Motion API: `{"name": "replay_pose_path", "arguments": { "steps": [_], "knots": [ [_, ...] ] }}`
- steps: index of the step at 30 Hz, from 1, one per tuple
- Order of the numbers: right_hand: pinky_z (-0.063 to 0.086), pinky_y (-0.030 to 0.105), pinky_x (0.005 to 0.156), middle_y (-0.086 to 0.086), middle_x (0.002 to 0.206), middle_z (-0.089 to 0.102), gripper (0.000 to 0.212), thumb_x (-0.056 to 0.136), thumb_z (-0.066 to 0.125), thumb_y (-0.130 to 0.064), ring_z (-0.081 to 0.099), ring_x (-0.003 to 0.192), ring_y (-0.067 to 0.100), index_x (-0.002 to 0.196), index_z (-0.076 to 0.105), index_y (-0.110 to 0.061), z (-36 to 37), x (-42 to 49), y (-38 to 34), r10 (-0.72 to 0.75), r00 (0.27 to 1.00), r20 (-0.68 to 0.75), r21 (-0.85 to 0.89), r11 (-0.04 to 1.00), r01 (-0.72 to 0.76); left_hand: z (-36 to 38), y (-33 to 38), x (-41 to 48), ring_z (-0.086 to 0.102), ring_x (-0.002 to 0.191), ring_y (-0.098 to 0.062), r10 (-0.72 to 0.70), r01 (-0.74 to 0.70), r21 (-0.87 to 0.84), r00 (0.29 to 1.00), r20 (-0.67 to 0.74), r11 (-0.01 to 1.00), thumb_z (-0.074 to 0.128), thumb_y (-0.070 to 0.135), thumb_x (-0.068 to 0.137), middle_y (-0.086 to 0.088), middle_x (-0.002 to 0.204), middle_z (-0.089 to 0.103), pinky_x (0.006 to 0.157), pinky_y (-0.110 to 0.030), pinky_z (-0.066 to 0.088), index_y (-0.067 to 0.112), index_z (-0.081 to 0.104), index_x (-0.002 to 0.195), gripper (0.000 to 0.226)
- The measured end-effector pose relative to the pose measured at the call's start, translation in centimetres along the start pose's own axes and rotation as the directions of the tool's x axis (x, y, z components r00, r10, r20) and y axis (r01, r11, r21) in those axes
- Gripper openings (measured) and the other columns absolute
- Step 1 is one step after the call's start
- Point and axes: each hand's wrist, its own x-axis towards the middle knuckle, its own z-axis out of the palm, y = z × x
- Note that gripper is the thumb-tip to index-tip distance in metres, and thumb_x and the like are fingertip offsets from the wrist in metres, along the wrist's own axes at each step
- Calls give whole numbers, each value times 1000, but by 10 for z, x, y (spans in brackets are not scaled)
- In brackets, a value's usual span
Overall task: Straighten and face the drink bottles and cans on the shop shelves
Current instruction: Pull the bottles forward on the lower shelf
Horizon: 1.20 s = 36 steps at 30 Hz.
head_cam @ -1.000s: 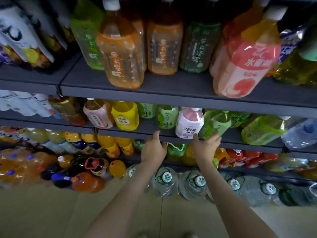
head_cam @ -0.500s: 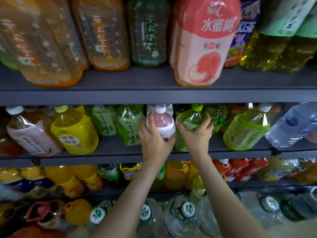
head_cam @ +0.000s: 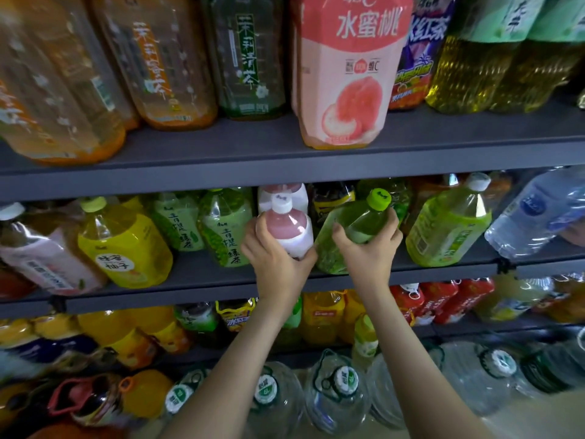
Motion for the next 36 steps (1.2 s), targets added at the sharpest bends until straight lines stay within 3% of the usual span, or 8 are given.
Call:
{"name": "replay_pose_path", "arguments": {
  "steps": [9,12,15,19,22,26,29,36],
  "knots": [
    [30,28,91,6,143,30,90,74,76,-38,36,128,23,146,23,-23,-54,-10,-23,270,960,73,82,958,-275,-33,26,-23,8,138,-30,-8,-1,30,959,285,1000,72,57,69,-20,152,9,111,-46,16,16,8,149,110],
    [31,28,97,5,145,32,93,72,77,-42,36,131,23,146,24,-25,-77,-20,-34,319,938,133,9,946,-323,-53,56,-42,1,143,-17,63,28,-139,787,613,990,74,58,67,-5,156,2,114,-37,12,39,-2,146,111],
    [37,36,103,3,136,43,94,64,78,-50,42,126,21,142,30,-29,-98,-26,-48,306,925,224,-50,952,-303,-59,81,-42,34,132,-19,-101,238,-74,647,756,968,82,50,61,-1,142,35,104,-35,38,33,19,144,106],
    [45,40,98,-7,123,52,90,52,79,-63,52,113,13,130,41,-38,-122,-29,-60,325,881,343,-104,946,-308,-71,100,-42,60,94,-12,-167,280,-12,605,778,960,81,53,56,6,103,60,78,-33,51,25,51,107,66],
    [49,39,96,-9,122,57,86,58,81,-58,59,108,12,131,44,-31,-146,-29,-64,374,778,505,-95,920,-381,-90,106,-46,66,87,-6,-247,497,-31,484,840,867,80,53,51,10,95,69,80,-36,55,30,58,104,62],
    [55,40,87,-1,115,68,73,66,82,-43,67,102,16,128,50,-24,-156,-44,-56,379,534,756,-75,860,-504,-118,99,-50,68,85,-2,-305,740,-95,386,871,666,82,22,70,10,98,71,68,-20,54,33,59,104,42],
    [55,19,71,-6,109,70,57,68,74,-40,68,95,8,120,54,-27,-138,-62,-58,333,504,797,-83,887,-455,-134,82,-48,69,88,-7,-307,780,-147,401,863,608,78,17,75,6,102,71,67,-19,54,28,58,112,44],
    [54,21,76,-10,105,71,51,70,76,-23,66,98,7,117,58,-24,-48,-111,-45,116,651,750,80,961,-264,-173,-6,-29,62,102,1,-232,590,-255,624,746,766,86,36,65,16,111,67,80,-18,52,37,51,122,66]
  ]
}}
